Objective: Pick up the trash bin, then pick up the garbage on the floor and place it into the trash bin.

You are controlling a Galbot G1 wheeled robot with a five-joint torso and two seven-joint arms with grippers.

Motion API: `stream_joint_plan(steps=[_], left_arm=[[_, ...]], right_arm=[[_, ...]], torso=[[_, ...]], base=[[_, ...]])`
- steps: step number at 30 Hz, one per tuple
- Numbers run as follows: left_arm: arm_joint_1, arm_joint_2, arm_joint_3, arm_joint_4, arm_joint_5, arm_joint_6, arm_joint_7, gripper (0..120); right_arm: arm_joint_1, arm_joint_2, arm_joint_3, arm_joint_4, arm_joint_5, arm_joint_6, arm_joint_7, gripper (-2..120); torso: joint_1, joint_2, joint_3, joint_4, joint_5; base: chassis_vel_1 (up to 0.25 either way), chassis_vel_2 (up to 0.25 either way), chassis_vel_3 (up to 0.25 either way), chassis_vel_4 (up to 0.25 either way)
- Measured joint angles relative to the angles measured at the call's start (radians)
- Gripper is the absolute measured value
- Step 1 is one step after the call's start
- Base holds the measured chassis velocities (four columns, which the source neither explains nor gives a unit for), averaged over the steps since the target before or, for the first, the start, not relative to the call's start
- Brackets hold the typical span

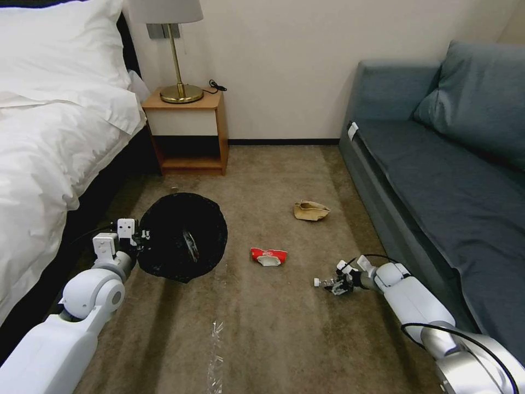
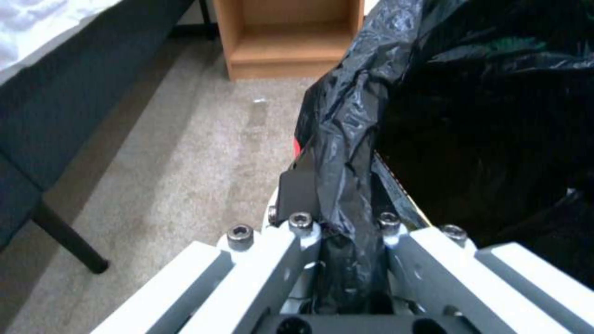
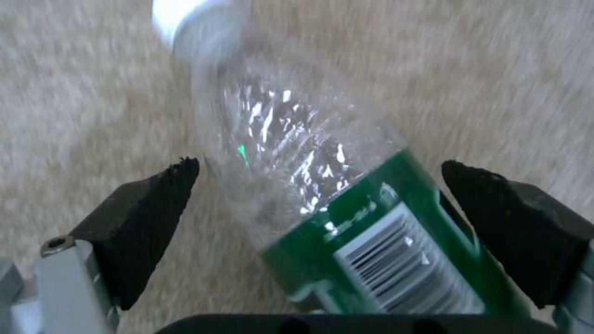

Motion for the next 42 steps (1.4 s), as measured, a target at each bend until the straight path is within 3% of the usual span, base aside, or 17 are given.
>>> stream_joint_plan(steps=[5, 17, 32, 42], left_arm=[[0.015, 0.004, -0.008, -0.007, -0.001, -0.016, 0.007, 2], [0.018, -0.005, -0.005, -0.002, 0.009, -0.034, 0.016, 2], [0.017, -0.020, 0.001, 0.012, 0.022, -0.045, 0.023, 2], [0.006, -0.036, 0.011, 0.027, 0.032, -0.052, 0.025, 2]], right_arm=[[-0.021, 0.018, 0.052, -0.015, -0.018, 0.000, 0.008, 97], [-0.039, 0.029, 0.084, -0.020, -0.010, 0.003, 0.012, 70], [-0.044, 0.033, 0.086, -0.021, -0.010, 0.003, 0.012, 65], [-0.038, 0.031, 0.073, -0.012, 0.005, -0.001, 0.002, 62]], torso=[[0.000, 0.000, 0.000, -0.0001, -0.0005], [0.000, 0.000, -0.001, -0.0006, -0.0011], [0.000, 0.000, 0.000, 0.0003, -0.0003], [0.000, 0.000, 0.000, -0.0003, -0.0001]], base=[[0.000, 0.000, 0.000, 0.000], [0.000, 0.000, 0.000, 0.000], [0.000, 0.000, 0.000, 0.000], [0.000, 0.000, 0.000, 0.000]])
